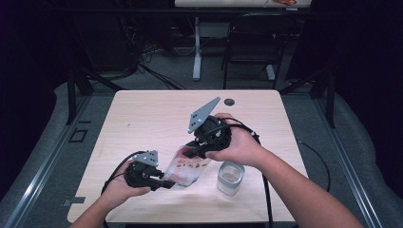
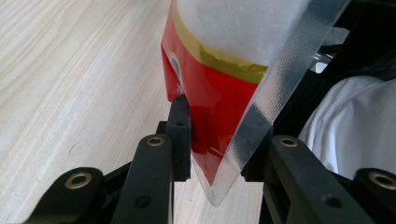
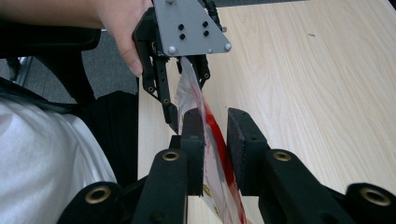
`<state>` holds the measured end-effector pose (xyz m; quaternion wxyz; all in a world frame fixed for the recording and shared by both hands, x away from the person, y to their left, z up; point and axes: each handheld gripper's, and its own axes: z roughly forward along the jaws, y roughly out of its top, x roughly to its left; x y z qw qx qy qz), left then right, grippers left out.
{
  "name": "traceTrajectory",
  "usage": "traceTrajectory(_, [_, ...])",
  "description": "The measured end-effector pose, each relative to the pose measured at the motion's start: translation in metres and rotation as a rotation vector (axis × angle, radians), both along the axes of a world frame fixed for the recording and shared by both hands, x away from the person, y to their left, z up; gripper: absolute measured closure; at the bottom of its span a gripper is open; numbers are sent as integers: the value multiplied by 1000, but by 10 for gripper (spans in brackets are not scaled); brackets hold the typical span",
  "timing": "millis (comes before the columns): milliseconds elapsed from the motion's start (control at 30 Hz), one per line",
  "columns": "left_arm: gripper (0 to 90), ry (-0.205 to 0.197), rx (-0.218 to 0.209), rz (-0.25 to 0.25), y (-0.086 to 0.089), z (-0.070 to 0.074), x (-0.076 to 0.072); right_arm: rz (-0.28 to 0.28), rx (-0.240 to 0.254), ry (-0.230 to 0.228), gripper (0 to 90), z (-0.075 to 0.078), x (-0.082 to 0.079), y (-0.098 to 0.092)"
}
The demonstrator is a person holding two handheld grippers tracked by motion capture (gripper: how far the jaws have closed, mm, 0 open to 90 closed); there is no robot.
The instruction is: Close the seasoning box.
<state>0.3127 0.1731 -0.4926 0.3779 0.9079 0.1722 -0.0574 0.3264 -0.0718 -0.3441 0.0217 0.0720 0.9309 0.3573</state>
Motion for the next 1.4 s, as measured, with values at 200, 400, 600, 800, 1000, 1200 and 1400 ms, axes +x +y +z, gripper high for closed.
traceTrajectory(200, [711,1,11,0,1,2,0,2,4,-4,778,0,-1,-1])
traceTrajectory(400, [712,-2,28,-2,2,4,-1,12,2,-8,801,2,-1,-2])
traceTrajectory(600, [715,-2,21,4,7,7,-1,1,-2,-18,887,3,-2,-3])
traceTrajectory(800, [716,-3,25,5,9,11,-2,-9,17,1,897,3,-1,-6])
traceTrajectory(1000, [717,-5,34,8,11,15,-3,-31,28,21,897,-1,0,-13])
traceTrajectory(1200, [719,-8,43,10,11,18,-3,-46,38,28,898,-4,-1,-20])
traceTrajectory(1400, [721,-9,52,9,13,23,-3,-65,56,37,898,-9,-1,-29])
